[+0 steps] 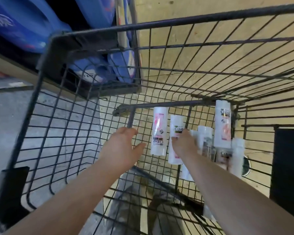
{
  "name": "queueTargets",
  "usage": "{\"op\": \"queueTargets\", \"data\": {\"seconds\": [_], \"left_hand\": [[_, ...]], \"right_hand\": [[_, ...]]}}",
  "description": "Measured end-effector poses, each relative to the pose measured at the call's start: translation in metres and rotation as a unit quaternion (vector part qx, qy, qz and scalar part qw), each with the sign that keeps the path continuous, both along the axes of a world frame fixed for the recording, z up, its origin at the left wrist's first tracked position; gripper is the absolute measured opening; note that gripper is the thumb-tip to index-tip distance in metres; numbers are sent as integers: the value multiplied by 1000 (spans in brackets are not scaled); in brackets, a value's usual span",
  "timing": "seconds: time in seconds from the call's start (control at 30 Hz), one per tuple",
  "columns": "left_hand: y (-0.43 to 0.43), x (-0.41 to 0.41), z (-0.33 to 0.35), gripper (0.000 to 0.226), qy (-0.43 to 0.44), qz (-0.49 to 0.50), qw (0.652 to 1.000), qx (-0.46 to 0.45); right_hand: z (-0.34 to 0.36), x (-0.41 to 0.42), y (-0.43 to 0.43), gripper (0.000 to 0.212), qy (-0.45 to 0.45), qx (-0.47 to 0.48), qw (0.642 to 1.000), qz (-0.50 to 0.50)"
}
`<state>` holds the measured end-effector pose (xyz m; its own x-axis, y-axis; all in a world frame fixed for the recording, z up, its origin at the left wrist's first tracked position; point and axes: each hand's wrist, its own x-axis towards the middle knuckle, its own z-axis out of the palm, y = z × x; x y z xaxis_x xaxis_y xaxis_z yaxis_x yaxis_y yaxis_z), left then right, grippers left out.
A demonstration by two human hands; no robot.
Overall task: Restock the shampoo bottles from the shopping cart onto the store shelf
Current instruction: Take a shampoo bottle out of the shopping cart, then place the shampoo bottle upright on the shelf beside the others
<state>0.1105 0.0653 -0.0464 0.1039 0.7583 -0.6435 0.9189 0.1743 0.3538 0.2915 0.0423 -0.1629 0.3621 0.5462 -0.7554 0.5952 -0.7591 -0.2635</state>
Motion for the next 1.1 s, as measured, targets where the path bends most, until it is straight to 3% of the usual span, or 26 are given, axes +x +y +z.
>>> {"op": "queueTargets", "data": {"seconds": [0.1, 0.23, 0.4, 0.5, 0.73, 1.1], "left_hand": [[-4, -5, -5, 49, -9, 11, 1000, -3], [-8, -8, -6, 49, 1, 13, 1000, -4], [-9, -14, 4, 50, -11, 19, 1000, 2], [-11, -18, 21, 50, -8, 26, 1000, 7], [-28, -22, 98, 47, 1, 51, 998, 36], [-76, -47, 237, 49, 30, 123, 983, 131]], "right_hand": [[-4, -6, 4, 52, 1, -12, 999, -30], [-4, -7, 0, 34, 9, -9, 1000, -27], [10, -4, 1, 41, 91, 11, 989, -114], [36, -3, -5, 40, 96, 34, 990, -99], [166, 0, -16, 38, 220, 129, 962, -99], [360, -30, -22, 36, 288, 277, 915, 60]]}}
